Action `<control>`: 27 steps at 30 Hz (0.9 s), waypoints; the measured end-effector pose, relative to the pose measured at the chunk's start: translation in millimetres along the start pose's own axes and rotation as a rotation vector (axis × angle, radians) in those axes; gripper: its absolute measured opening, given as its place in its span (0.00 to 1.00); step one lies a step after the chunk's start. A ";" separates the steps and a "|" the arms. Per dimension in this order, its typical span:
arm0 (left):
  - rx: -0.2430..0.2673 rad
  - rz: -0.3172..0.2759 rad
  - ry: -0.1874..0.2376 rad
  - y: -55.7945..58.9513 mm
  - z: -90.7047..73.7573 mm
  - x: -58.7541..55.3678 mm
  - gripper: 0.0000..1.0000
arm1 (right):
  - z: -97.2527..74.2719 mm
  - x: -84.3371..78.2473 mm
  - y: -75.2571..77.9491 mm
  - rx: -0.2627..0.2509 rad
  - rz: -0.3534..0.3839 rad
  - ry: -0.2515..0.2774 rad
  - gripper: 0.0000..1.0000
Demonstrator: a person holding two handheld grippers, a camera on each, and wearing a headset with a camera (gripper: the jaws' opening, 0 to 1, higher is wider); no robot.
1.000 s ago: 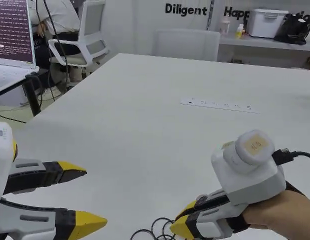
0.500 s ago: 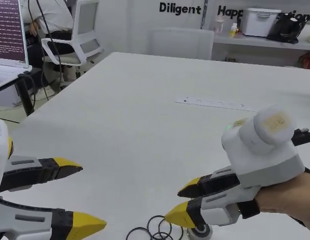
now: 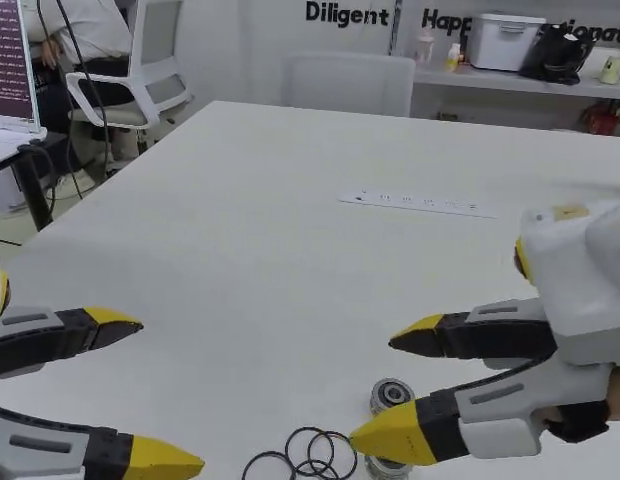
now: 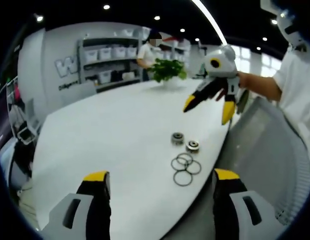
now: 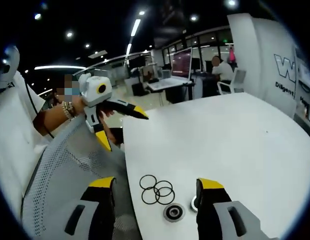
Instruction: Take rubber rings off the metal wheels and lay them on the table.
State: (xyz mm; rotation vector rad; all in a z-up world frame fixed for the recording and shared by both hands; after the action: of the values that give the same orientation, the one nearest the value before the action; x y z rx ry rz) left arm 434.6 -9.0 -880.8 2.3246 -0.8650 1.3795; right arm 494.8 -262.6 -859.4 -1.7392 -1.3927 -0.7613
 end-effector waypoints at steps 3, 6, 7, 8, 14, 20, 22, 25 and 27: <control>-0.003 -0.010 0.002 -0.3 -0.2 -1.0 0.87 | -9.9 -0.6 0.4 -0.020 0.004 0.019 0.69; 0.010 -0.021 0.006 -2.5 -0.5 -2.6 0.89 | -21.2 -4.3 1.5 -0.035 0.011 0.047 0.72; 0.020 -0.026 0.005 -3.7 -0.5 -3.1 0.90 | -25.3 -6.6 2.4 -0.048 0.011 0.059 0.74; 0.040 -0.032 0.004 -6.2 -0.4 -4.0 0.93 | -27.5 -9.0 2.9 -0.058 0.006 0.060 0.77; 0.073 -0.049 0.004 -12.6 -1.8 -7.9 0.99 | -42.7 -27.6 4.0 -0.096 0.031 0.077 0.89; 0.073 -0.078 0.005 -14.8 -3.2 -11.3 0.99 | -55.4 -44.3 9.4 -0.155 0.088 0.133 0.92; 0.076 -0.082 0.000 -15.7 -2.9 -12.8 0.99 | -58.0 -49.7 10.7 -0.170 0.104 0.138 0.93; 0.076 -0.092 0.000 -15.9 -2.3 -14.2 0.98 | -63.0 -59.2 13.1 -0.204 0.138 0.164 0.95; 0.074 -0.097 -0.002 -15.6 -1.5 -15.7 0.98 | -64.7 -64.8 13.5 -0.211 0.162 0.171 0.95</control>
State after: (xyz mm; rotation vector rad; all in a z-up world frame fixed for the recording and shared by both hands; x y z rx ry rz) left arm 437.8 9.2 -892.9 2.3896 -0.7024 1.3908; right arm 494.1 -352.5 -881.5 -1.8725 -1.0750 -0.9704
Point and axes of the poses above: the centre of the closed fingertips' face, and the gripper's own axes: z roughly forward along the fingers, y roughly to its right, x roughly out of its top, the point moved 8 cm from there along -z, roughly backward along the fingers, and after that the axes turned 6 degrees about x, right-handed, at the moved point
